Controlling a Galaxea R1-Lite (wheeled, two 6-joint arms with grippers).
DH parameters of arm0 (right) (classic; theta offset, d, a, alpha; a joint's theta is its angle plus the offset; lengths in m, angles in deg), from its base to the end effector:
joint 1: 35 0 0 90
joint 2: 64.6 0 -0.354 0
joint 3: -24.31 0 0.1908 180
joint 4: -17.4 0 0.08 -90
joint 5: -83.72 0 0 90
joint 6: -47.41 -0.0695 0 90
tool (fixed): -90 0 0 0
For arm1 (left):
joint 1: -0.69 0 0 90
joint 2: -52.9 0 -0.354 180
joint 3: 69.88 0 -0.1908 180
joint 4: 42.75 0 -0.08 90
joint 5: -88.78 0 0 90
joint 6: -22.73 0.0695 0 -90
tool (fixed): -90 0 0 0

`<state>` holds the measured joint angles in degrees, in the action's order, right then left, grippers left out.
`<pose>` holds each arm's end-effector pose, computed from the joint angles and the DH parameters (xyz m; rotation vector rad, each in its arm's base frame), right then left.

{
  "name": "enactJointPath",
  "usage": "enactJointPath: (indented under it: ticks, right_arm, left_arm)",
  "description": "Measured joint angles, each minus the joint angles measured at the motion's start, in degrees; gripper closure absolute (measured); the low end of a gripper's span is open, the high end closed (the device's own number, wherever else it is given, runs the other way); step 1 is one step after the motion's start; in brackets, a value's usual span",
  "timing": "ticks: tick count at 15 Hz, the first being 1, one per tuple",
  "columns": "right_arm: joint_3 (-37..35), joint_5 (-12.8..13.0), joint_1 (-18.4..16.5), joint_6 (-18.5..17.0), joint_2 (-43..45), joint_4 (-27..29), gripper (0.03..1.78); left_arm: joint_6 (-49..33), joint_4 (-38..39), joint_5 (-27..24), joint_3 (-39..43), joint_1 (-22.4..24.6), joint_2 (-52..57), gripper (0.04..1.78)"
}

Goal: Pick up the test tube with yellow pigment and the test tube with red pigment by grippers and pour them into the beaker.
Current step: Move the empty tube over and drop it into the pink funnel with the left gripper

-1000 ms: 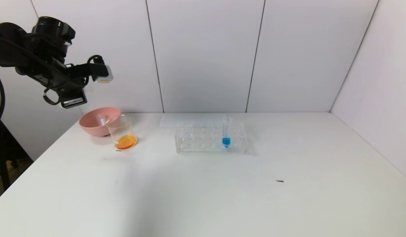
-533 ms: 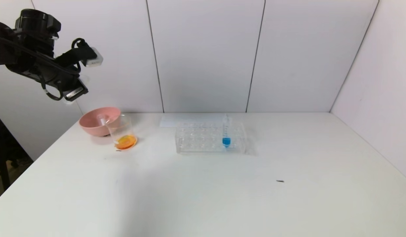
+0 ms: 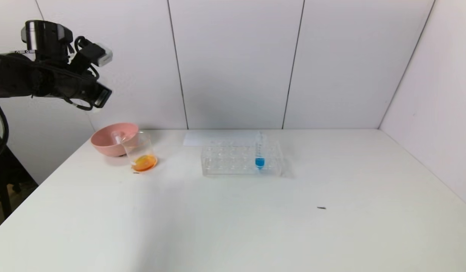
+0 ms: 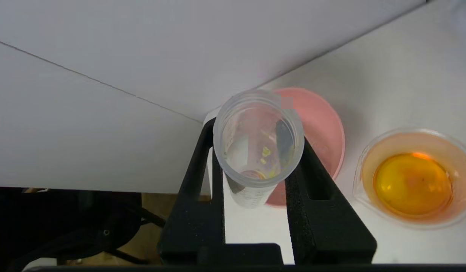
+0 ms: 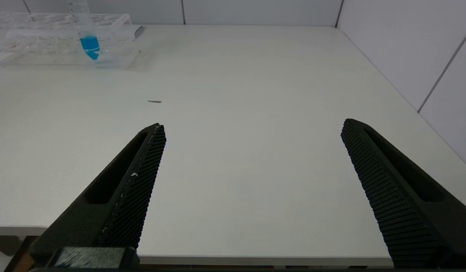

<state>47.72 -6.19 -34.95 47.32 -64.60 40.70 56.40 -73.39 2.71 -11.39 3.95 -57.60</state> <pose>-0.0294 -0.0001 0.0761 0.0016 -0.0019 -0.0007 0.4509 0.0305 0.3179 0.5831 0.3694 0.0199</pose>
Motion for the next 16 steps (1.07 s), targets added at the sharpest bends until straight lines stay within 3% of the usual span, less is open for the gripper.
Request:
enactJointPath:
  ticks: [3, 10, 16]
  right_arm:
    - [0.0, 0.0, 0.05, 0.0, 0.0, 0.0, 0.11]
    - [-0.02, 0.0, 0.02, 0.0, 0.0, 0.0, 0.11]
    - [-0.02, 0.0, 0.0, 0.0, 0.0, 0.0, 0.11]
  left_arm:
    - [-4.53, 6.78, -0.13, 2.26, 0.06, -0.01, 1.35]
    - [-20.83, 9.56, 0.57, 4.19, 0.11, -1.39, 1.35]
    - [-31.46, 21.71, 0.33, 4.61, 0.28, -7.42, 1.35]
